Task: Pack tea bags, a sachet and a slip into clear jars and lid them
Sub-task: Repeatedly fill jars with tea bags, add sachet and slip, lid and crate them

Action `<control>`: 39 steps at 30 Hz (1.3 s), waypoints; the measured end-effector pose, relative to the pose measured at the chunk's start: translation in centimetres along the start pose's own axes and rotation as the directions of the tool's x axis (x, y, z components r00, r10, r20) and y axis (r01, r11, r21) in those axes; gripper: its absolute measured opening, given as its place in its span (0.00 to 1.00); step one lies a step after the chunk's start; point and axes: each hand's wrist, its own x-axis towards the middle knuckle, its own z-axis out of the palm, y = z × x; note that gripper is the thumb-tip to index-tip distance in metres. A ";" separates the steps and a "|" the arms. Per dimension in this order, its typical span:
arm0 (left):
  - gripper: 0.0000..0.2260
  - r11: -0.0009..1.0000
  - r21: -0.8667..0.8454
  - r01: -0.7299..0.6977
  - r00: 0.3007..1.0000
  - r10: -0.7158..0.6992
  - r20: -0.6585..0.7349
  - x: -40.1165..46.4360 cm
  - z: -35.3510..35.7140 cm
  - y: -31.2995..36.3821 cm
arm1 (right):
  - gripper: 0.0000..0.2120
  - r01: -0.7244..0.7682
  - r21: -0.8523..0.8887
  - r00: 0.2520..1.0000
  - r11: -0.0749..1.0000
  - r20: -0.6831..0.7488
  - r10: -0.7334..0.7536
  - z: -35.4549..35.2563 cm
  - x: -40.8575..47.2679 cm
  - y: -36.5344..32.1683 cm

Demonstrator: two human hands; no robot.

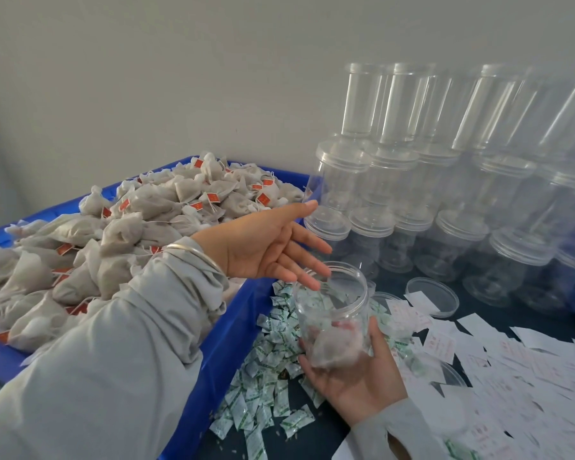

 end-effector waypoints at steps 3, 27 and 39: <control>0.29 0.998 -0.036 -0.051 0.995 0.047 -0.090 0.1 -0.3 0.1 | 0.39 -0.013 0.009 1.000 1.000 0.015 0.013 0.1 -0.1 0.0; 0.15 0.228 0.820 0.526 0.783 0.248 -0.571 4.0 -5.3 -4.7 | 0.32 0.037 -0.049 0.999 0.998 0.023 -0.036 -0.1 -0.2 0.0; 0.08 0.612 0.736 0.291 0.389 0.627 -0.675 2.4 -4.1 -1.9 | 0.33 0.058 -0.091 0.998 0.994 -0.023 -0.060 -0.3 0.1 0.0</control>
